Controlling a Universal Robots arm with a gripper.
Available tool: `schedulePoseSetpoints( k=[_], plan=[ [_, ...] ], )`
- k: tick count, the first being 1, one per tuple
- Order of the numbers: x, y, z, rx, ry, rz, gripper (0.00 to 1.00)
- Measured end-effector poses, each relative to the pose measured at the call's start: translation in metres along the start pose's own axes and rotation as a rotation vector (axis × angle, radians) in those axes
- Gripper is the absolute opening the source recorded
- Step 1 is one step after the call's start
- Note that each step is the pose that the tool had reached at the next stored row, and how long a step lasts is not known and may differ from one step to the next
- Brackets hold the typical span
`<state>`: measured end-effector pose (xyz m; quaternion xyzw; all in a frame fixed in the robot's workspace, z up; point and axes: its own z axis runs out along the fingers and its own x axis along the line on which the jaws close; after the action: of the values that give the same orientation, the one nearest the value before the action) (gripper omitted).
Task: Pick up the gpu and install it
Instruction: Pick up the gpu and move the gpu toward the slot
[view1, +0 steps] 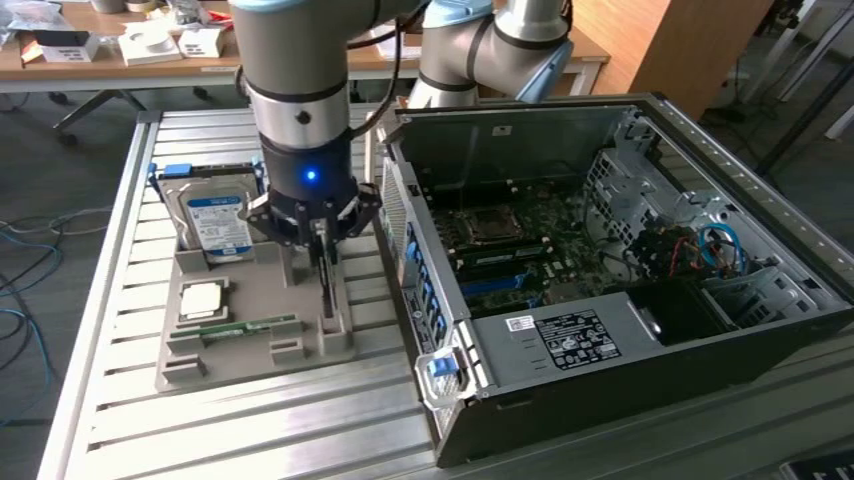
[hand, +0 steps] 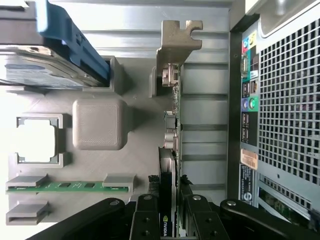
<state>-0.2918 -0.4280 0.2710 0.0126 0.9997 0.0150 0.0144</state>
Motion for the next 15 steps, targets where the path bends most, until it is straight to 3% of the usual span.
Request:
schedulePoseSetpoints(
  k=[15],
  plan=[
    [-0.002,0.0020,-0.0673,0.0000,0.0001,0.000,0.26]
  ],
)
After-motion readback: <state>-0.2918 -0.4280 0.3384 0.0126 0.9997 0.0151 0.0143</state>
